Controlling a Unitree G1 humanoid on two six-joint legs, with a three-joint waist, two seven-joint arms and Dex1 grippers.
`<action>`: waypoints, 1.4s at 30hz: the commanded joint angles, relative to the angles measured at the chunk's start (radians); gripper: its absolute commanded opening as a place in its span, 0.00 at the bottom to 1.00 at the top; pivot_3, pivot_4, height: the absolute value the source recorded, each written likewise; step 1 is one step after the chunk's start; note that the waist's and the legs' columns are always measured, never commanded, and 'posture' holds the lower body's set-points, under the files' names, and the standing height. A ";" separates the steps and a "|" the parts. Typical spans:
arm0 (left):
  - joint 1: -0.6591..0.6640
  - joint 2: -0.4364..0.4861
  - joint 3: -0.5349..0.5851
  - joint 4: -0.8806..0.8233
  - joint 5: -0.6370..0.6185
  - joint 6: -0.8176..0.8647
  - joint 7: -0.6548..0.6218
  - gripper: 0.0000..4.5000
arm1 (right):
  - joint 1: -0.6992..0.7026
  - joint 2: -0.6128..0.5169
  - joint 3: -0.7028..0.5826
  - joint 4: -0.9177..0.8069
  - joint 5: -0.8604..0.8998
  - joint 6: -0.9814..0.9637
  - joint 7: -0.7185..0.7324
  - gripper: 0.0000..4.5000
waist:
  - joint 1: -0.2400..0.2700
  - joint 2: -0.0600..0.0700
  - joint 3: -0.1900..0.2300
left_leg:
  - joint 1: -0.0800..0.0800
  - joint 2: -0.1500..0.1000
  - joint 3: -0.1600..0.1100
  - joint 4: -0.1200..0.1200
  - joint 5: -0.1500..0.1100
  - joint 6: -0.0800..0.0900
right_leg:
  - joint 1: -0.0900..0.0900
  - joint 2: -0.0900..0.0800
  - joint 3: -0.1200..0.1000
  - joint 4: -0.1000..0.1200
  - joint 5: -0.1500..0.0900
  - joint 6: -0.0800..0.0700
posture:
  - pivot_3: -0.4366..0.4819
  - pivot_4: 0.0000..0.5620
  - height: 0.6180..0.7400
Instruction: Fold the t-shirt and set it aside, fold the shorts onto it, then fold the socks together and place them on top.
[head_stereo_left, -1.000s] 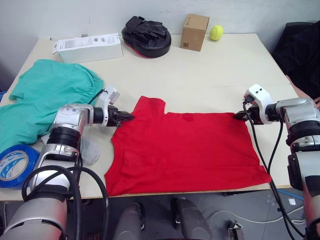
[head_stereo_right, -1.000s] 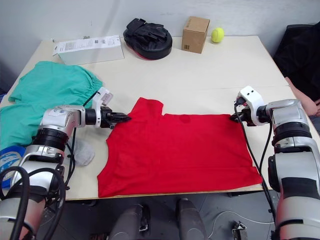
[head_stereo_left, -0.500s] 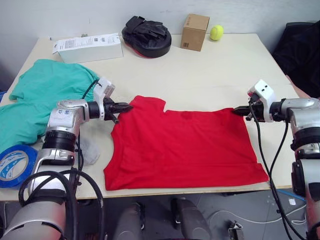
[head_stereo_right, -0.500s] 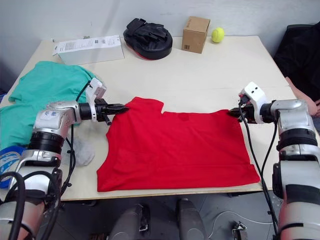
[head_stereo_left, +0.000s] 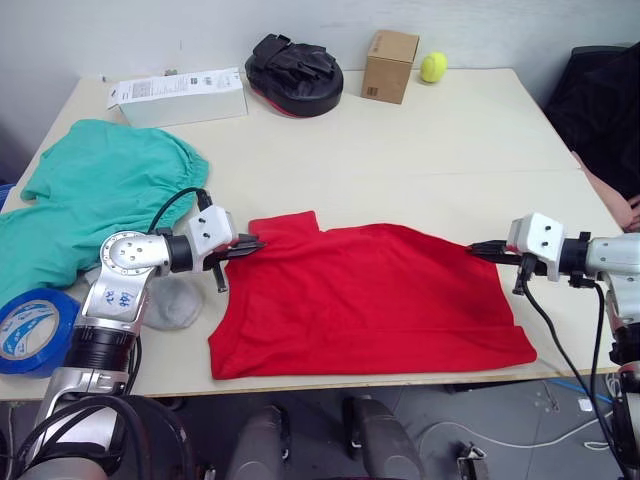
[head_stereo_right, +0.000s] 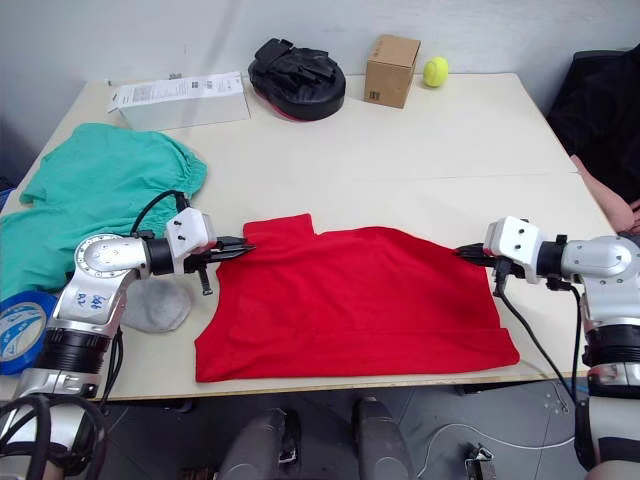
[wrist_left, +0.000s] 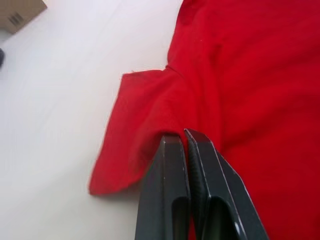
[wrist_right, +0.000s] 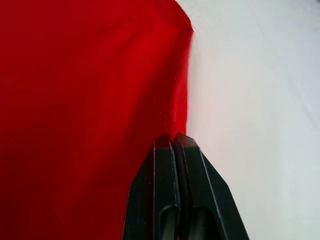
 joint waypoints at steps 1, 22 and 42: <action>0.030 0.030 0.041 -0.039 0.042 -0.138 0.064 0.01 | 0.021 -0.039 0.000 0.052 -0.019 -0.170 0.007 0.00 | -0.001 0.000 0.000 | 0.001 0.000 0.000 0.000 0.000 0.000 | 0.001 0.000 0.002 -0.001 0.000 0.000 | 0.48 0.27 1.00; 0.022 0.058 0.019 0.185 0.262 -0.608 0.362 0.01 | -0.177 -0.012 0.022 0.269 -0.023 -0.164 -0.110 0.00 | -0.024 0.000 0.000 | 0.013 0.000 0.008 -0.010 0.001 0.000 | 0.005 0.001 0.013 -0.001 0.000 0.000 | 0.48 0.27 1.00; 0.158 0.160 -0.013 0.235 0.530 -0.977 0.569 0.01 | -0.030 -0.134 0.118 0.334 -0.495 -0.775 -0.466 0.00 | -0.030 0.000 0.000 | 0.015 0.000 0.012 -0.014 0.001 0.000 | 0.005 0.000 0.016 -0.004 0.000 0.000 | 0.48 0.27 1.00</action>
